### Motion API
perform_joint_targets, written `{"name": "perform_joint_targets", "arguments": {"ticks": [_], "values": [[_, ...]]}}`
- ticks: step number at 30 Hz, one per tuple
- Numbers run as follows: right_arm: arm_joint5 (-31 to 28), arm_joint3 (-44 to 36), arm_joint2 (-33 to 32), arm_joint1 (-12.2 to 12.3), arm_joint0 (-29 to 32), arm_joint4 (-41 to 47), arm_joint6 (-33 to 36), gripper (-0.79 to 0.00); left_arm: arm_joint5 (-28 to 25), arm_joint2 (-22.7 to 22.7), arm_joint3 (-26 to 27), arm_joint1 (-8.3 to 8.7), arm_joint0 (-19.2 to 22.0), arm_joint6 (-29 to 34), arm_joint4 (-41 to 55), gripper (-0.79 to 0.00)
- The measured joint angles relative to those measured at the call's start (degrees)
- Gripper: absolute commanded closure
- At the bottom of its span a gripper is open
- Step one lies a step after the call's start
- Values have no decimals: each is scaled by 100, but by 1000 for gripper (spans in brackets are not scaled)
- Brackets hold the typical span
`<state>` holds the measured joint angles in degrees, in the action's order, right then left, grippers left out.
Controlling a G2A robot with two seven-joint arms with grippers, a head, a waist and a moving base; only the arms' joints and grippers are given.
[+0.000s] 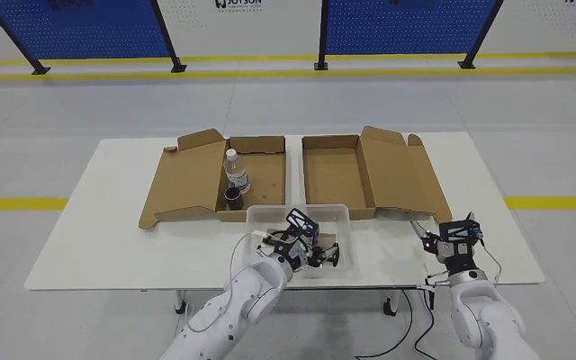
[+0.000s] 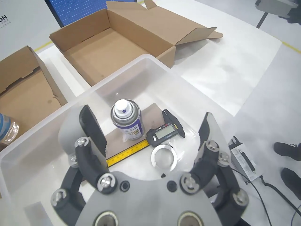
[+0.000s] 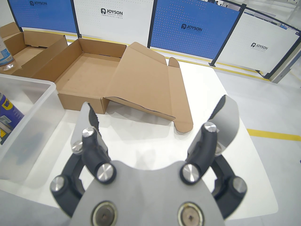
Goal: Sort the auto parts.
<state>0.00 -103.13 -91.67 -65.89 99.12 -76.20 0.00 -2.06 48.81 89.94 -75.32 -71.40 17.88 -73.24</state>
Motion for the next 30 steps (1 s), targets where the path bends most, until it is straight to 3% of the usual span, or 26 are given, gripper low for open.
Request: {"name": "perform_joint_targets", "arguments": {"ticks": [15,27,30], "values": [[0,0,0,0,0,0,0,-785,397,-278,-989,-253,528,-198,-58,-785],[0,0,0,0,0,0,0,-785,423,-300,-1545,-389,704,-287,60,-785],[0,0,0,0,0,0,0,-785,402,-261,-1612,-423,738,-264,244,-723]]}}
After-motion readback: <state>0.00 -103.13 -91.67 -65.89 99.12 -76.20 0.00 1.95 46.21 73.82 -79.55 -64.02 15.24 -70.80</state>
